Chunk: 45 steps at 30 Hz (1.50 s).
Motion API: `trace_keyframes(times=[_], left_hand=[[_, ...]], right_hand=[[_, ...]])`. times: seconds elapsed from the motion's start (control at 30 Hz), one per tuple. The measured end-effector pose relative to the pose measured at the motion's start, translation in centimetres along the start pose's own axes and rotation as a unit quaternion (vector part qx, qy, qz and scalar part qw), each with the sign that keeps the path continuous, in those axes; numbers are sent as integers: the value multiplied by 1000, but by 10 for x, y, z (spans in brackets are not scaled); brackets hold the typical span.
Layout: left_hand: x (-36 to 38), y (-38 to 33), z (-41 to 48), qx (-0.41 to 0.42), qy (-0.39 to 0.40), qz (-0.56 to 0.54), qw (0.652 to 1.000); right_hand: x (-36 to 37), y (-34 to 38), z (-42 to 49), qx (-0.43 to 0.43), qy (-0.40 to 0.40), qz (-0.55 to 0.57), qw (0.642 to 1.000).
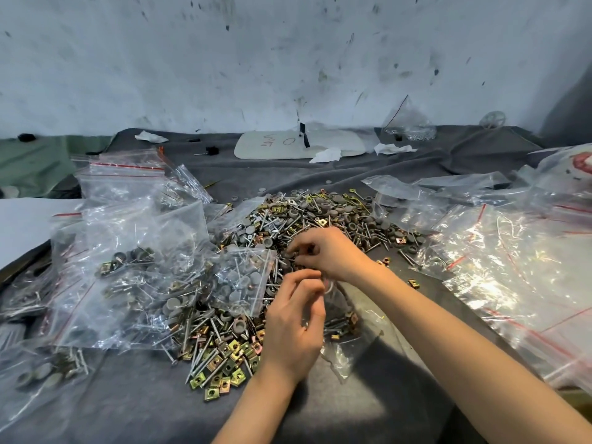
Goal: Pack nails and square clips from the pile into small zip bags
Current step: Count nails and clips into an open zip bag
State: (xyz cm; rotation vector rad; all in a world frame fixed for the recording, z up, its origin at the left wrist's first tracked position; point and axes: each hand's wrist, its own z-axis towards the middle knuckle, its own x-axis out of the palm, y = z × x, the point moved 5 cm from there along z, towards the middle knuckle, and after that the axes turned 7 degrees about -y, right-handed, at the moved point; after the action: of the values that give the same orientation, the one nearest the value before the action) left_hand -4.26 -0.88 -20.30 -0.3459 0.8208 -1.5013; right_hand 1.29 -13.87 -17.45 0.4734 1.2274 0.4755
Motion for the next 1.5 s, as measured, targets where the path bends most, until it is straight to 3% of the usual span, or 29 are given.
trace_keyframes(times=[0.17,0.33,0.53,0.8,1.07,1.2,1.3,1.43,1.5], left_hand=[[1,-1,1,5,-7,13,1000],[0,-1,0,-3,-9,14,1000],[-3,-4,1,1,-38,-1,999],[-5,-7,2,0,-42,5,999],[-6,-3,2,-21,-74,28,997],[-7,2,1,-57,-86,28,994],[-6,0,2,-46,-83,35,995],[-8,-7,3,-3,-72,41,997],[-8,-9,4,13,-69,39,997]], right_hand=[[8,11,-1,-67,-8,-193,979],[5,13,-3,-86,-36,-197,976],[-29,7,-14,-32,-131,11,991],[-33,-4,-13,50,-136,101,984],[-25,-29,-22,175,-130,310,925],[-35,-36,-27,184,-141,275,933],[-43,-29,-31,177,-155,310,921],[-55,9,-35,72,-120,291,947],[-56,29,-38,18,-79,201,976]])
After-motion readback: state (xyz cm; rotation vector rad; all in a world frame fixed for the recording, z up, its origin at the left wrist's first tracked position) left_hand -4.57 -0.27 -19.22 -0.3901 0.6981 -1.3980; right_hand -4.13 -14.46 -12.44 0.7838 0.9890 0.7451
